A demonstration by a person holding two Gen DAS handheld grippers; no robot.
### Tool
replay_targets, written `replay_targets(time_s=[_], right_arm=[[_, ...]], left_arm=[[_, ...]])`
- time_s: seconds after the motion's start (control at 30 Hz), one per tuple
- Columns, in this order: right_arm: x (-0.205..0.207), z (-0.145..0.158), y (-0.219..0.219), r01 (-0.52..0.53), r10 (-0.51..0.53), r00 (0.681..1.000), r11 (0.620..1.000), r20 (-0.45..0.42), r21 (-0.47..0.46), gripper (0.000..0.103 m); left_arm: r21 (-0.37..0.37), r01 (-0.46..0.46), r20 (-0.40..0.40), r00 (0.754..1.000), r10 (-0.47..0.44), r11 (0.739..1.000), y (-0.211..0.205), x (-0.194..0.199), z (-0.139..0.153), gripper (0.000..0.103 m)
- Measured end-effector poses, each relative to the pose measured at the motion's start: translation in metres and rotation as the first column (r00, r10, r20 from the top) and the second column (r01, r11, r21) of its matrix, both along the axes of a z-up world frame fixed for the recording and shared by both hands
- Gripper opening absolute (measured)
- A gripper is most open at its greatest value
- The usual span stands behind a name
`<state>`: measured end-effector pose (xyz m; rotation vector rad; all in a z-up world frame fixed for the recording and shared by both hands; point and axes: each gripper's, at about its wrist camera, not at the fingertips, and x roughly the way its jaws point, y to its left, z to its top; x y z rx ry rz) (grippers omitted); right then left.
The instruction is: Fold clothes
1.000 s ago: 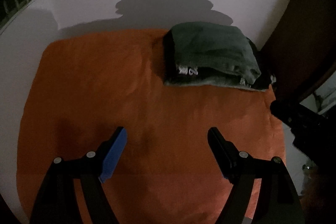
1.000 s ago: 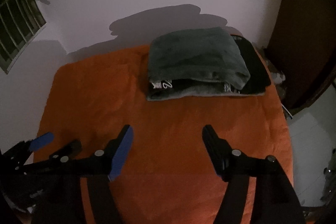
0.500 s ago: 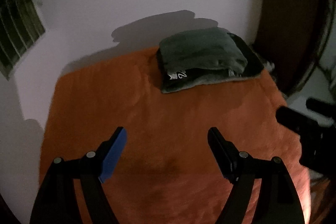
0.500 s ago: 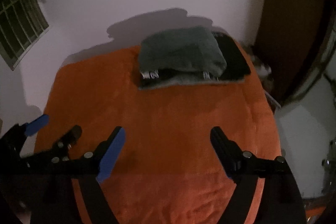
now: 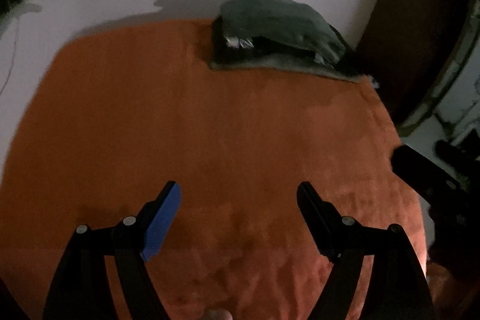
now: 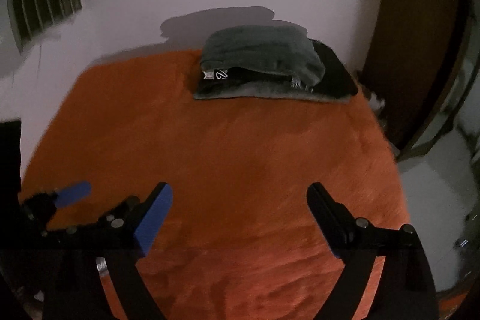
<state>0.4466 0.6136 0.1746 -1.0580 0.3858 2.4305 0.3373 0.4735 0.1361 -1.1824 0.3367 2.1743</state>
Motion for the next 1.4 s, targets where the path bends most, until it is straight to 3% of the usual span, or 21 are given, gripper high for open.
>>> replay_targets(time_s=[0.17, 0.3, 0.5, 0.73, 0.87, 1.4], right_arm=[[0.018, -0.042, -0.032, 0.011, -0.011, 1.000, 1.000, 0.004, -0.023, 0.091], [0.032, -0.064, -0.059, 0.006, -0.006, 1.000, 0.998, -0.002, -0.056, 0.092], [0.028, -0.066, -0.086, -0.090, 0.084, 0.994, 0.993, 0.074, 0.075, 0.091], [0.037, -0.077, -0.091, -0.083, 0.078, 0.992, 0.996, 0.099, 0.044, 0.092], [0.038, -0.086, -0.087, -0.072, 0.070, 0.990, 0.997, 0.122, 0.011, 0.092], [0.041, -0.094, -0.083, -0.070, 0.069, 0.990, 0.998, 0.124, -0.002, 0.092]], left_arm=[[-0.065, -0.020, -0.124, 0.992, 0.011, 0.998, -0.038, 0.034, -0.022, 0.081], [-0.047, -0.068, -0.102, 0.993, 0.063, 0.997, -0.067, 0.037, -0.035, 0.081], [0.011, -0.109, -0.030, 0.994, 0.109, 0.994, -0.095, 0.030, -0.033, 0.081], [-0.056, -0.080, -0.067, 0.995, 0.076, 0.995, -0.086, 0.042, -0.041, 0.081], [-0.044, -0.078, -0.026, 0.997, 0.077, 0.996, -0.086, 0.042, -0.048, 0.081], [-0.067, -0.074, -0.034, 0.997, 0.072, 0.995, -0.089, 0.047, -0.052, 0.082]])
